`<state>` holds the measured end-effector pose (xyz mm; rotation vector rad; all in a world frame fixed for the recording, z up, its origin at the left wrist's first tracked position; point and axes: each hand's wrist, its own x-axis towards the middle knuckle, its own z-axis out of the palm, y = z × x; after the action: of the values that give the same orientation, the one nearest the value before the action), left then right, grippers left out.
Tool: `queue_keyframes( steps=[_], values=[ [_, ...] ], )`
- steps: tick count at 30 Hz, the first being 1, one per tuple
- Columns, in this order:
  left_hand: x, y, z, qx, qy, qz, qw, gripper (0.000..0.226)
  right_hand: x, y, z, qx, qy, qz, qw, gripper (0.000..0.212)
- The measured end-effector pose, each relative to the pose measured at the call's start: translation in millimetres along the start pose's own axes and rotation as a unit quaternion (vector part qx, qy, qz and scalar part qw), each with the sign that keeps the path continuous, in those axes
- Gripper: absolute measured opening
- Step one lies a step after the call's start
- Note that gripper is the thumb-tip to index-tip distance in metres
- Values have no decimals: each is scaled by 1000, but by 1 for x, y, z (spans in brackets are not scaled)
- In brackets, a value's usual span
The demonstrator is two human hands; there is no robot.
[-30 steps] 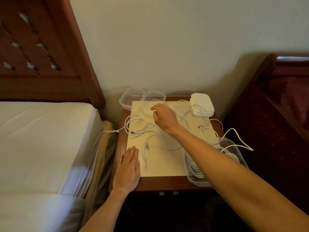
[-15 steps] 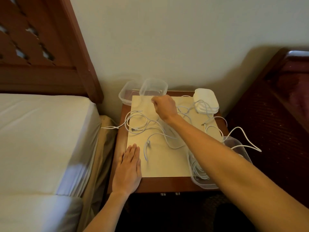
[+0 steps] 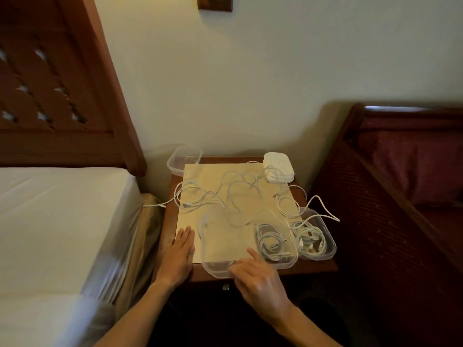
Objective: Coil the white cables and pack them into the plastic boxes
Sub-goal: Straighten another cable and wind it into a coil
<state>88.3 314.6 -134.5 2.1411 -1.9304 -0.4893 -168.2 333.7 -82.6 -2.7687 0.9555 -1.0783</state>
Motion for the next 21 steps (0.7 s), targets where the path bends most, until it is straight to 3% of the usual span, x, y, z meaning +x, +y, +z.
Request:
queue_keyframes(
  steps=[5, 16, 21],
  values=[
    [-18, 5, 3, -41, -1, -3, 999, 51, -25, 7, 18, -25, -54, 30, 998, 13],
    [-28, 8, 7, -51, 4, -6, 999, 52, 1, 16, 21, -70, -121, 58, 989, 19],
    [-29, 9, 7, -59, 5, -8, 998, 52, 10, 19, 11, -39, -96, 59, 993, 38]
  ],
)
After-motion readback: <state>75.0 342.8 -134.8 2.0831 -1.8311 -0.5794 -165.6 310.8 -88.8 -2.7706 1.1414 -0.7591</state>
